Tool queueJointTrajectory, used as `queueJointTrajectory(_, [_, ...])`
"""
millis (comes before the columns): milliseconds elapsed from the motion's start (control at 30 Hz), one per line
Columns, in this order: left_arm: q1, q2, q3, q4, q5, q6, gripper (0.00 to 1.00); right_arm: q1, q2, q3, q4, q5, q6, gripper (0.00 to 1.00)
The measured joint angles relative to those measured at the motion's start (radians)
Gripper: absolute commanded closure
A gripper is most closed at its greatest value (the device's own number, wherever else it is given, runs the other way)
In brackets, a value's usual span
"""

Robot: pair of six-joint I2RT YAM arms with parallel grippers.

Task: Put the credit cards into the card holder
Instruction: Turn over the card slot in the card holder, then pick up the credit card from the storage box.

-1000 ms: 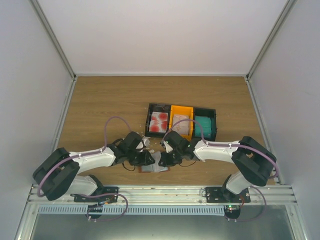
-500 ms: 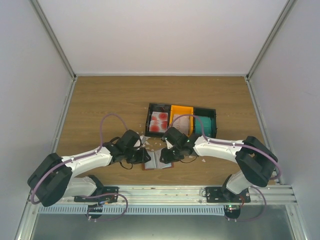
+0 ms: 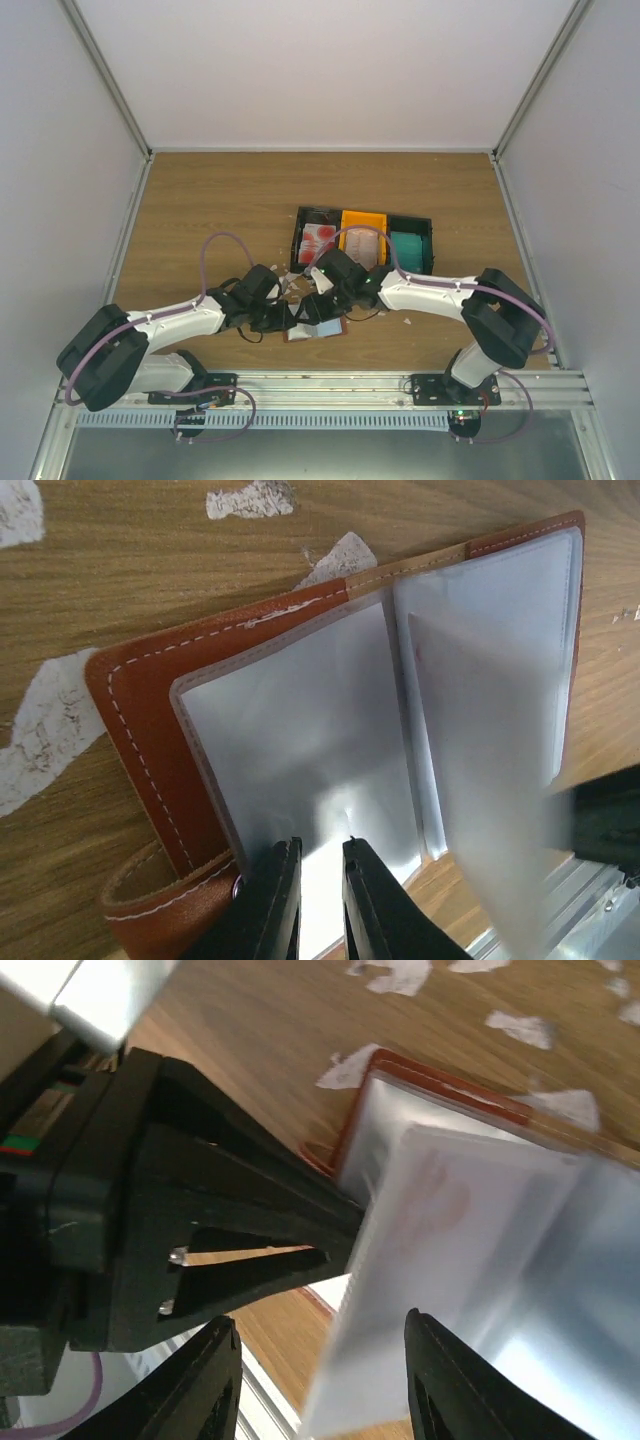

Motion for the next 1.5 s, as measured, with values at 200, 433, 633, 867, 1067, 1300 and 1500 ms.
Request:
queueJointTrajectory(200, [0.006,-0.018,-0.007,0.0,-0.019,-0.035,0.89,0.0,0.05,-0.016,0.087,-0.071,-0.03,0.52])
queueJointTrajectory(433, [0.032,-0.157,-0.012,-0.058,-0.107,-0.084,0.89,0.0,0.099,-0.018,0.115,-0.087,-0.047,0.57])
queueJointTrajectory(633, [0.048,-0.264,0.009,-0.098,-0.135,-0.067,0.85,-0.02,0.084,-0.001,0.084,-0.065,-0.088,0.58])
queueJointTrajectory(867, [0.066,-0.281,0.04,-0.088,-0.134,-0.026,0.63,-0.179,-0.063,0.1,-0.037,0.021,-0.216,0.57])
queueJointTrajectory(1067, [0.096,-0.242,0.061,-0.043,-0.137,-0.016,0.58,-0.328,-0.098,0.204,-0.113,0.116,-0.354,0.57])
queueJointTrajectory(1300, [0.143,-0.11,0.108,0.054,-0.145,-0.015,0.58,-0.358,0.005,0.361,-0.196,0.177,-0.544,0.58])
queueJointTrajectory(1500, [0.178,-0.013,0.127,0.14,-0.161,-0.01,0.64,-0.353,0.148,0.495,-0.251,0.192,-0.706,0.59])
